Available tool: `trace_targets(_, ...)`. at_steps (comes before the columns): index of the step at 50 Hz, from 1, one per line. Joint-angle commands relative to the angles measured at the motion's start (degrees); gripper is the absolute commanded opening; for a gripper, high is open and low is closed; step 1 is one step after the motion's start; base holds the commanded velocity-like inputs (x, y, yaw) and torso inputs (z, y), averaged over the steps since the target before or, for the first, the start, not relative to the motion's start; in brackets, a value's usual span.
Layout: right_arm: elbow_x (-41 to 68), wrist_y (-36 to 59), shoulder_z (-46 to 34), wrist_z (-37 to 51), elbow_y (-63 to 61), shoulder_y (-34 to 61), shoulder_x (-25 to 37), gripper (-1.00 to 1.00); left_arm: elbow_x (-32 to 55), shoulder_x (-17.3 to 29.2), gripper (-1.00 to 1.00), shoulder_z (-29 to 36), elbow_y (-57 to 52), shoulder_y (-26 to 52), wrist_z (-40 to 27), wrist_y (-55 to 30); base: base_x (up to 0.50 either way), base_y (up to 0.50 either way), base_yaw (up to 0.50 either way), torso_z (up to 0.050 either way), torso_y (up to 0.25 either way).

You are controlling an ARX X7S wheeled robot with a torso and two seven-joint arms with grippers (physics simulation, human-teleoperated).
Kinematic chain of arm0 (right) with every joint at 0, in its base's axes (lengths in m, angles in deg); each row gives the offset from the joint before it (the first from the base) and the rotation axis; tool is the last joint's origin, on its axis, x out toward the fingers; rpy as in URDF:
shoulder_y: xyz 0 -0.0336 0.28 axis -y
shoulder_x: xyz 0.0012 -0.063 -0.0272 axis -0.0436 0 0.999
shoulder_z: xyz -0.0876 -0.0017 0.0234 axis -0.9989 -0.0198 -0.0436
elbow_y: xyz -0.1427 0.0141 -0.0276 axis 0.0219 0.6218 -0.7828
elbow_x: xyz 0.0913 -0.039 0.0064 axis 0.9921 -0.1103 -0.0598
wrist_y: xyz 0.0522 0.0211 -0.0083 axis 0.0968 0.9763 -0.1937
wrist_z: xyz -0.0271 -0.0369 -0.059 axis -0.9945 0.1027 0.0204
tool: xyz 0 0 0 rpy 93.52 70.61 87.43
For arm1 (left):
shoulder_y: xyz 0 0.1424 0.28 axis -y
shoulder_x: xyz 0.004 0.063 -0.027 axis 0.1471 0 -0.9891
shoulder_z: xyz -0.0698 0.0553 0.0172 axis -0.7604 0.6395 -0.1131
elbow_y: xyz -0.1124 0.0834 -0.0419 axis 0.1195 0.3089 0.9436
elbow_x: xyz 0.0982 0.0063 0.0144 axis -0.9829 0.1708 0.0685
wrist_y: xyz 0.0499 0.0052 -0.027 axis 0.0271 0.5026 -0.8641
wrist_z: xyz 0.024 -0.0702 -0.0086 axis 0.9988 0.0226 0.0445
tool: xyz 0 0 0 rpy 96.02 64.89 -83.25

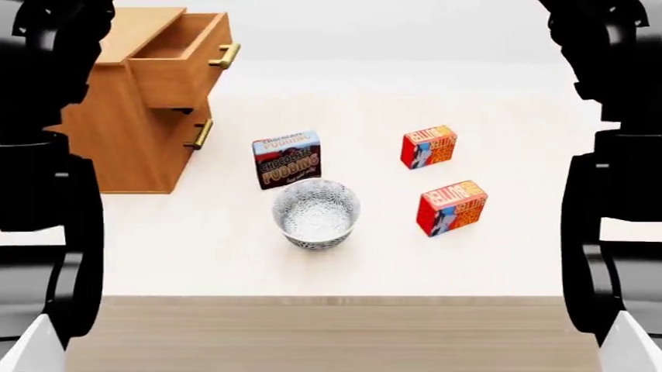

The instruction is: Put the butter at the front in the top drawer of the cabinet and close it.

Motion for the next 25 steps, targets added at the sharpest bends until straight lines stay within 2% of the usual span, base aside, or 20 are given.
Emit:
trace_targets(1,0.45,0.26,-0.89,-0.88,1.95,2.25,-0.28,1.0,0.22,0.89,1.0,0.3,-3.51,-1.06,-0.18,-1.91,0.0,0.5,0.0,0.0,0.0)
trace_targets(9,0.83,1.33,-0.42,-0.39,0.14,1.05,0.26,1.0,0.46,1.21,1.0,0.6,-4.73,-1.82,-0.05,-2.18,0.0,0.48,0.0,0.0,0.0)
trace_targets(17,1.2,1.44,0.41,0.25,-0.09,0.61,0.43,1.0,0.52,1.48,1.0,1.27,-4.75,-1.79,0.36,-1.92,0.02,0.0,0.0,0.0,0.0)
trace_targets(25,1.36,1.43,0.11,0.09,0.22,0.83,0.38,1.0,0.64,1.62,1.0,1.54,-4.76,-1.8,0.48,-1.64,0.25,0.0,0.0,0.0,0.0)
